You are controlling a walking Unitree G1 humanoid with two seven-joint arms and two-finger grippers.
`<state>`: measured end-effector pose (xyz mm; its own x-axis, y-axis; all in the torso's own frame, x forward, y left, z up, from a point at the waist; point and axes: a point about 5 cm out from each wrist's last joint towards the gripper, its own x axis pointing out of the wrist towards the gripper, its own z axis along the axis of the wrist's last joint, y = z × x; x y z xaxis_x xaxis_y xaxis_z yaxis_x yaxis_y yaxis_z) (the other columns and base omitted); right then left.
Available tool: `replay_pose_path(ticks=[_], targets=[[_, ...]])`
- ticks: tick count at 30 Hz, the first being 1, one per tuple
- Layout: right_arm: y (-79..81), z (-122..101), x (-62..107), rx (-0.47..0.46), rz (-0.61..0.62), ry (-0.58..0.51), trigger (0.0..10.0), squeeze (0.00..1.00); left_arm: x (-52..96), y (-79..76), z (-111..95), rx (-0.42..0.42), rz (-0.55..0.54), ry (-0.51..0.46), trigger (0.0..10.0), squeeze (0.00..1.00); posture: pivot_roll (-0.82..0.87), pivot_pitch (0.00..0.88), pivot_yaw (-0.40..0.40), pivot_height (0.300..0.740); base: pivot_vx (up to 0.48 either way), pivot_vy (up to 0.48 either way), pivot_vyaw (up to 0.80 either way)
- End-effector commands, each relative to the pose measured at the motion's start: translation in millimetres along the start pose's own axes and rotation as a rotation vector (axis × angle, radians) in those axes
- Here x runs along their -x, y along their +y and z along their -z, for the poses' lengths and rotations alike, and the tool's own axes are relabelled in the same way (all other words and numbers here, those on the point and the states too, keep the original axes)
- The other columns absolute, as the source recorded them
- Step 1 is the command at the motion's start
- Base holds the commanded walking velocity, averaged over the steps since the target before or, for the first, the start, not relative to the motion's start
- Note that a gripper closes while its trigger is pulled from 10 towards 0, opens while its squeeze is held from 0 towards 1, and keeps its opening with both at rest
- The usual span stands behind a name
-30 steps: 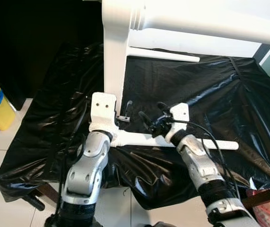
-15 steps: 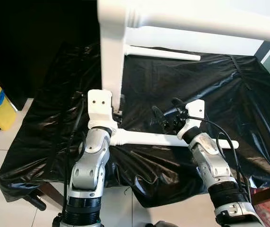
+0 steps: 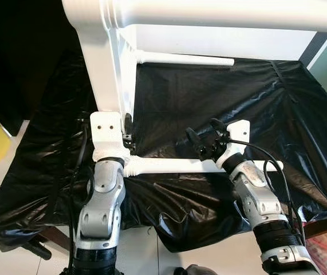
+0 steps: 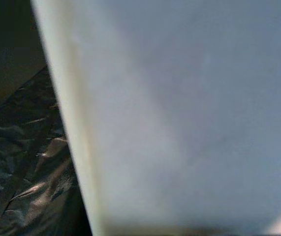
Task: Building children table
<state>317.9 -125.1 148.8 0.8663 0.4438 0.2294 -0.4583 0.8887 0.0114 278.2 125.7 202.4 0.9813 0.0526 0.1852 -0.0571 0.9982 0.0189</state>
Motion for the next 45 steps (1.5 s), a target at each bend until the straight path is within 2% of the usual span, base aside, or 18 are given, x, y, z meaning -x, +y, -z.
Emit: replay_pose_path(ticks=[1,4,6,8,13,15,19,20,21,22,23,24,28,33,34,40,42,45], targets=[[-4.6,2.4,5.2,0.002,0.014,0.019,10.0,0.0,5.7,13.4,-1.7,0.007,-0.138,-0.011,0.0,0.0,0.04,0.081,-0.107,0.74,0.0,0.0,0.0],[-3.9,3.8,5.3,-0.001,0.01,0.025,10.0,0.0,9.4,20.0,-6.5,-0.025,-0.152,-0.029,0.0,0.0,0.05,0.082,-0.111,0.74,0.0,0.0,0.0],[-2.1,6.5,4.5,-0.006,-0.001,0.035,10.0,0.0,18.0,34.8,-18.1,-0.096,-0.182,-0.072,0.0,0.0,0.06,0.083,-0.118,0.74,0.0,0.0,0.0],[-2.1,6.5,4.5,-0.006,-0.001,0.035,10.0,0.0,18.0,34.8,-18.1,-0.096,-0.182,-0.072,0.0,0.0,0.06,0.083,-0.118,0.74,0.0,0.0,0.0],[-0.1,8.3,1.5,-0.011,-0.022,0.043,10.0,0.0,28.6,50.2,-28.7,-0.169,-0.191,-0.113,0.0,0.0,0.09,0.081,-0.136,0.74,0.0,0.0,0.0],[-0.1,8.3,1.5,-0.011,-0.022,0.043,10.0,0.0,28.6,50.2,-28.7,-0.169,-0.191,-0.113,0.0,0.0,0.09,0.081,-0.136,0.74,0.0,0.0,0.0],[1.1,9.7,-0.9,-0.01,-0.038,0.051,10.0,0.0,31.3,60.9,-34.3,-0.208,-0.188,-0.142,0.0,0.0,0.1,0.082,-0.144,0.74,0.0,0.0,0.0],[1.1,10.2,-1.7,-0.011,-0.041,0.054,10.0,0.0,31.0,62.3,-35.1,-0.233,-0.164,-0.151,1.0,0.0,0.1,0.085,-0.146,0.74,0.0,0.0,0.0],[1.1,10.2,-1.7,-0.011,-0.041,0.054,10.0,0.0,31.0,62.3,-35.1,-0.233,-0.164,-0.151,1.0,0.0,0.1,0.085,-0.146,0.74,0.0,0.0,0.0],[1.4,11.1,-2.0,-0.012,-0.045,0.058,10.0,0.0,28.6,56.2,-31.3,-0.25,-0.068,-0.148,10.0,0.0,0.1,0.086,-0.145,0.74,0.0,0.0,0.0],[1.4,11.1,-2.0,-0.012,-0.045,0.058,10.0,0.0,28.6,56.2,-31.3,-0.25,-0.068,-0.148,10.0,0.0,0.1,0.086,-0.145,0.74,0.0,0.0,0.0],[1.6,11.3,-1.8,-0.012,-0.045,0.059,10.0,0.0,28.9,55.7,-31.0,-0.25,-0.06,-0.147,10.0,1.0,0.1,0.086,-0.144,0.74,0.0,0.0,0.0],[1.6,11.9,-1.1,-0.014,-0.043,0.061,10.0,0.0,29.3,56.1,-30.9,-0.231,-0.047,-0.151,10.0,1.0,0.1,0.086,-0.142,0.74,0.0,0.0,0.0],[1.4,12.3,-0.5,-0.014,-0.041,0.062,10.0,0.0,29.1,54.8,-29.9,-0.266,-0.006,-0.139,10.0,1.0,0.1,0.086,-0.141,0.74,0.0,0.0,0.0],[1.3,12.4,-0.6,-0.015,-0.04,0.062,10.0,0.0,29.5,52.8,-30.0,-0.287,0.033,-0.139,10.0,0.0,0.1,0.087,-0.141,0.74,0.0,0.0,0.0],[1.2,12.7,-0.7,-0.016,-0.04,0.062,10.0,0.0,33.3,45.5,-34.6,-0.27,0.131,-0.164,10.0,0.0,0.1,0.088,-0.143,0.74,0.0,0.0,0.0],[1.4,13.8,-1.2,-0.017,-0.044,0.064,10.0,0.0,41.4,39.1,-42.3,-0.229,0.19,-0.198,10.0,0.0,0.11,0.092,-0.146,0.74,0.0,0.0,0.0],[1.7,14.3,-2.1,-0.019,-0.047,0.065,10.0,0.0,49.2,37.2,-49.1,-0.214,0.195,-0.23,10.0,0.0,0.12,0.093,-0.147,0.74,0.0,0.0,0.0]])
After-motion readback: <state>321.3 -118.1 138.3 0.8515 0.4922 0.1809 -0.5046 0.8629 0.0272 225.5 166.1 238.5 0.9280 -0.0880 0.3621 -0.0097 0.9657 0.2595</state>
